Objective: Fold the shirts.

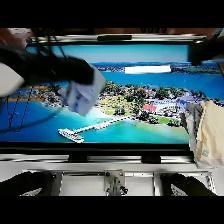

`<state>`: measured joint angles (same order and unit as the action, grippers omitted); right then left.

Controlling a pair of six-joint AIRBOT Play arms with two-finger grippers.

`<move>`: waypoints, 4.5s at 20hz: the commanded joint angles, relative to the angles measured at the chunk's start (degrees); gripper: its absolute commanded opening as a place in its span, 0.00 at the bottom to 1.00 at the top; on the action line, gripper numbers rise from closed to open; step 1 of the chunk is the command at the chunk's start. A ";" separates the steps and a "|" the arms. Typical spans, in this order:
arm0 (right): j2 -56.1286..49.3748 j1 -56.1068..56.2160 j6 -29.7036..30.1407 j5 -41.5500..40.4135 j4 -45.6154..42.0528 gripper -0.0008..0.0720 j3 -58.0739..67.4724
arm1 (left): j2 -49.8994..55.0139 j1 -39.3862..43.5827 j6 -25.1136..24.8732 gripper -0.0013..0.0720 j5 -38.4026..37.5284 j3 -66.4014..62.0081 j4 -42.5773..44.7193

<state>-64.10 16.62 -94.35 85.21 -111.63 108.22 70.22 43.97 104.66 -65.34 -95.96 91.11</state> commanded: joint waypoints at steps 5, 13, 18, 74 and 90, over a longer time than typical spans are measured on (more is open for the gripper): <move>9.07 -0.02 1.09 5.64 -4.39 0.83 0.50 | 6.82 13.53 10.45 0.99 17.29 16.11 -2.01; 0.15 -0.02 5.60 12.07 -3.54 0.83 0.44 | 5.35 -20.02 -5.66 0.99 -16.68 6.16 5.16; -6.88 -0.02 6.93 14.91 2.80 0.83 0.44 | 7.87 -37.05 -5.62 0.99 -10.62 18.45 -8.39; 27.61 -0.02 12.70 -42.32 38.27 0.11 -0.68 | -31.41 -31.45 -6.84 0.06 3.30 -15.74 -15.30; -12.59 -0.02 11.13 -31.91 7.26 0.11 -0.74 | -7.67 -31.69 -11.17 0.06 1.09 6.93 0.66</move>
<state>-66.08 16.58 -82.35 53.06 -100.29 107.42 56.01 12.40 94.83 -67.29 -94.85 90.89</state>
